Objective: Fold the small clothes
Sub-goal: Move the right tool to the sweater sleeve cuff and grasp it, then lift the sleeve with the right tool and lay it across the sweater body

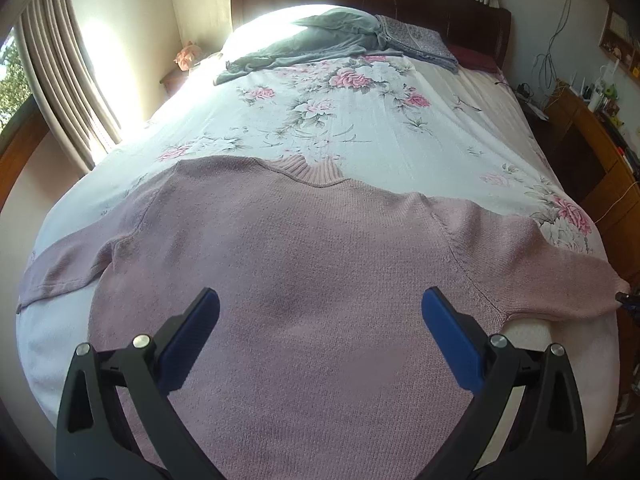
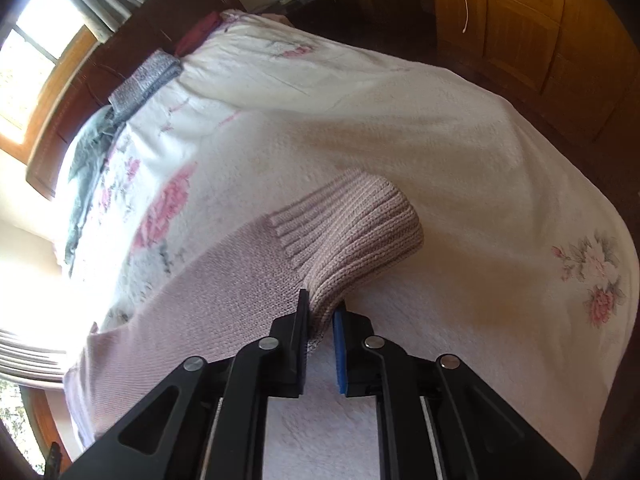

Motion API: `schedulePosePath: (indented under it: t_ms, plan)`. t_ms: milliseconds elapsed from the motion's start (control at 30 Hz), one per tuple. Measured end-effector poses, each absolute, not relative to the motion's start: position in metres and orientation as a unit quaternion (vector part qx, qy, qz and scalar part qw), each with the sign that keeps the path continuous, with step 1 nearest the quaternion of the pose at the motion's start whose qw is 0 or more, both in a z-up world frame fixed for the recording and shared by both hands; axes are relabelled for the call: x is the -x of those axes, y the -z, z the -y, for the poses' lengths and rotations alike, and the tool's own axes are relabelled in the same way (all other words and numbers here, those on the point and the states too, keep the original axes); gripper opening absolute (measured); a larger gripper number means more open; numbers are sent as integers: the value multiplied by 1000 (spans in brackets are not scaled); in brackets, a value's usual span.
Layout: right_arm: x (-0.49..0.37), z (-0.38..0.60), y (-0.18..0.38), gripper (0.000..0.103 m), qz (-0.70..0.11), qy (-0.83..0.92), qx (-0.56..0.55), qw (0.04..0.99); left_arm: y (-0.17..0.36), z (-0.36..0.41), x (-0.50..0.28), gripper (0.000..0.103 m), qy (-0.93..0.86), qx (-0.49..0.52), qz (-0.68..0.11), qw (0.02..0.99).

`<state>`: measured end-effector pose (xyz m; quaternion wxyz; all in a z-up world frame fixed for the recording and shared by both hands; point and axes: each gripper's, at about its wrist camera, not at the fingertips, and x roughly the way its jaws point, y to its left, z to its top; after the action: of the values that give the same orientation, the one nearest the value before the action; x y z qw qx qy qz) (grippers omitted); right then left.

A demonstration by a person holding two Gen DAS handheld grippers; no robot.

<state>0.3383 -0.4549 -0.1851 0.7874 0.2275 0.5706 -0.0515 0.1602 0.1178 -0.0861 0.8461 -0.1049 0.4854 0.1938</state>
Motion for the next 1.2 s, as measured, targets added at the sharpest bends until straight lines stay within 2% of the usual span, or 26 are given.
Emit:
schedulePosePath:
  t_ms: [133, 300, 433, 533, 800, 867, 933, 1067, 1200]
  plan:
    - [-334, 449, 195, 11, -572, 73, -228, 784, 91, -136, -153, 100, -201, 117, -491, 840]
    - [-329, 394, 135, 11, -515, 72, -123, 845, 89, -163, -139, 100, -217, 123, -485, 838]
    - [-325, 312, 87, 9, -475, -2, -61, 878, 87, -183, -132, 100, -220, 132, -484, 837]
    - [-320, 237, 74, 9, -469, -60, -9, 881, 86, -196, -127, 100, -220, 136, -483, 837]
    - [-288, 75, 88, 9, -475, -208, 39, 854, 89, -229, -114, 100, -227, 145, -482, 834]
    - [-278, 48, 98, 0, -482, -237, 39, 842, 90, -233, -112, 100, -228, 149, -483, 832]
    - [-271, 26, 108, 0, -491, -249, 51, 833, 92, -236, -113, 100, -224, 153, -485, 831]
    - [-261, 13, 131, 4, -522, -263, 57, 809, 97, -230, -119, 100, -208, 160, -492, 830]
    - [-248, 45, 128, 9, -519, -250, 39, 816, 104, -205, -135, 100, -161, 170, -505, 831]
